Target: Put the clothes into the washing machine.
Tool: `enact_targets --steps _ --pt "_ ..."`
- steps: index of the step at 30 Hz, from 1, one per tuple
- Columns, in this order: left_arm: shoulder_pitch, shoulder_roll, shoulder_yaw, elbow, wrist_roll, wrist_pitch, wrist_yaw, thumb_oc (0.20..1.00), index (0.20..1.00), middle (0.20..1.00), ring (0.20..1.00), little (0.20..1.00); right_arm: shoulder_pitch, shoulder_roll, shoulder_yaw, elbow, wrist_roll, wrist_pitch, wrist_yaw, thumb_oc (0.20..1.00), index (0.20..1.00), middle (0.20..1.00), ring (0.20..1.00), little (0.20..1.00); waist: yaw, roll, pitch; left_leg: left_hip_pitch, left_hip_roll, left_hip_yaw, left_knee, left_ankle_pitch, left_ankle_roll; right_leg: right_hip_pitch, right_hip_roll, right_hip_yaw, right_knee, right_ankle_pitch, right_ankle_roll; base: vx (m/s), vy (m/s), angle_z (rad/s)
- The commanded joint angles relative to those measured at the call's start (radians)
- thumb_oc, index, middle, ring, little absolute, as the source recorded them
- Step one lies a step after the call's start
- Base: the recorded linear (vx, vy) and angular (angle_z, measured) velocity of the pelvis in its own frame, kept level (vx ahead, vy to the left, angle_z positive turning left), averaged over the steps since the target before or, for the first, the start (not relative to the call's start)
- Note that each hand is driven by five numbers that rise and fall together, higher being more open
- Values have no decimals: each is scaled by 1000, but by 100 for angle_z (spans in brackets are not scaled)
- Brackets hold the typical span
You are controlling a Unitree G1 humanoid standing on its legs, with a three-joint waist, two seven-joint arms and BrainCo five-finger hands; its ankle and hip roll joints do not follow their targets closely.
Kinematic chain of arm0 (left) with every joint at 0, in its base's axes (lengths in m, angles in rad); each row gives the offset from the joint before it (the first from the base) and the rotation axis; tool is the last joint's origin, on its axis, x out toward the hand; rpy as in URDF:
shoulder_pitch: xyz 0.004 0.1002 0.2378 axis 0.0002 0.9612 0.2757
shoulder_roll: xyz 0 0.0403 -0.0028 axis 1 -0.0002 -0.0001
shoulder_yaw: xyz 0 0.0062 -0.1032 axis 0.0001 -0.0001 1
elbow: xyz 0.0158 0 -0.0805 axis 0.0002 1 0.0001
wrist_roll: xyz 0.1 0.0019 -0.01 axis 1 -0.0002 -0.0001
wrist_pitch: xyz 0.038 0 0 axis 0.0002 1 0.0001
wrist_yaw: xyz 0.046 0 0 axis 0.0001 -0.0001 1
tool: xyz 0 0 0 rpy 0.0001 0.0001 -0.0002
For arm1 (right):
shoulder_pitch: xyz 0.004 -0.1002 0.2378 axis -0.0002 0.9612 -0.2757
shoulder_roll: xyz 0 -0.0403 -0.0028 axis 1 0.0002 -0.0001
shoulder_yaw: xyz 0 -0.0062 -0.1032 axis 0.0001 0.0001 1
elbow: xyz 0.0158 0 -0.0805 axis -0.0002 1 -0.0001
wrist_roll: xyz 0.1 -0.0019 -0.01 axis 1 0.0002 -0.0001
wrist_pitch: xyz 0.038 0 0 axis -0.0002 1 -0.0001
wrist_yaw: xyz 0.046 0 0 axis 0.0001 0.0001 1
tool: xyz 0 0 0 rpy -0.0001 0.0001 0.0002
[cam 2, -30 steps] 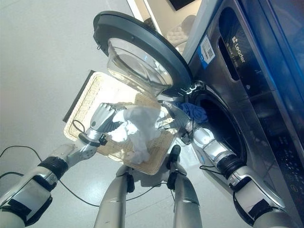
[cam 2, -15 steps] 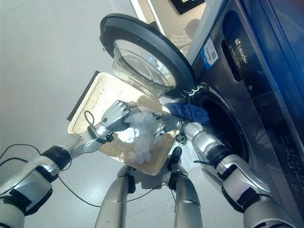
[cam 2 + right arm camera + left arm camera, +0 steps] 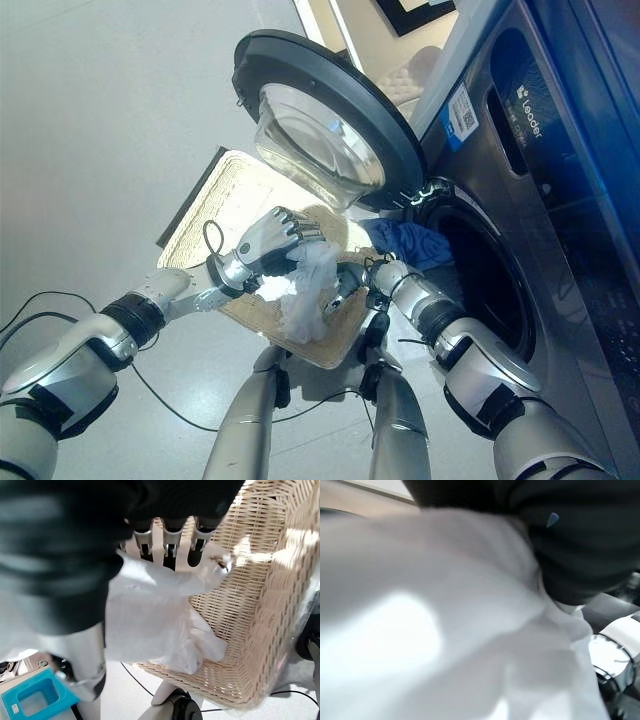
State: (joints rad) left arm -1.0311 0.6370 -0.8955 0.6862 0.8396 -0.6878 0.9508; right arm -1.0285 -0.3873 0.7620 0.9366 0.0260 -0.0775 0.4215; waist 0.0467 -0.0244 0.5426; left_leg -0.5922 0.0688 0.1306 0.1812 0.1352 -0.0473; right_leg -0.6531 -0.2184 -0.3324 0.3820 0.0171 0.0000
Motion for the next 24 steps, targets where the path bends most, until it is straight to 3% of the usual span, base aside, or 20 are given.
enact_targets --steps 1,4,6,10,15,18,20,23,24 --pt "-91 -99 53 -118 -146 -95 -24 200 200 200 200 200 -27 4 -44 23 103 -36 -129 1000 1000 1000 1000 1000 22 79 -23 -25 -35 24 35 -73 -49 0 18 -9 15 -21 117 0 0 0" --pt "-85 -107 59 -125 -164 -108 -43 200 200 200 200 200 -26 12 -64 17 96 -50 -180 1000 1000 1000 1000 1000 21 80 -23 -25 -38 23 34 -73 -50 2 19 -8 10 -20 117 0 0 0" --pt "-62 -131 76 -161 -215 -117 -87 200 200 200 200 200 -22 29 -111 -8 165 -80 -288 1000 1000 1000 1000 1000 20 86 -23 -26 -45 19 30 -75 -49 1 21 -5 2 -14 120 0 0 0" --pt "-50 -143 87 -173 -236 -115 -106 200 200 200 200 200 -18 38 -135 -23 222 -99 -300 1000 1000 1000 1000 1000 20 88 -23 -26 -48 17 30 -76 -48 1 22 -4 0 -13 119 0 0 0" --pt "10 -176 136 -208 -280 -85 -152 200 200 200 200 200 -1 69 -211 -98 486 -166 -299 1000 1000 1000 1000 1000 26 93 -23 -35 -55 12 36 -76 -44 -6 21 -5 3 -10 117 3 -4 2" --pt "39 -183 158 -210 -287 -67 -145 200 200 200 200 200 27 94 -233 -141 632 -180 -204 1000 1000 1000 1000 1000 26 94 -23 -34 -59 9 35 -76 -43 -6 22 -4 5 -11 116 10 1 4" --pt "56 -186 171 -207 -282 -67 -129 200 200 200 200 200 53 115 -233 -180 802 -118 1 1000 1000 1000 1000 1000 26 93 -23 -27 -62 11 34 -79 -43 -2 20 -4 5 -15 115 0 0 0" --pt "62 -186 176 -203 -278 -74 -122 200 200 200 200 200 61 120 -231 -194 849 -80 75 1000 1000 1000 1000 1000 27 93 -23 -28 -64 11 36 -80 -42 -3 20 -6 6 -16 115 0 0 0" --pt "64 -183 176 -203 -274 -74 -112 200 200 200 200 200 71 125 -223 -200 902 -47 163 1000 1000 1000 1000 1000 29 93 -23 -30 -65 11 40 -80 -40 -6 18 -7 11 -16 114 13 -33 3"
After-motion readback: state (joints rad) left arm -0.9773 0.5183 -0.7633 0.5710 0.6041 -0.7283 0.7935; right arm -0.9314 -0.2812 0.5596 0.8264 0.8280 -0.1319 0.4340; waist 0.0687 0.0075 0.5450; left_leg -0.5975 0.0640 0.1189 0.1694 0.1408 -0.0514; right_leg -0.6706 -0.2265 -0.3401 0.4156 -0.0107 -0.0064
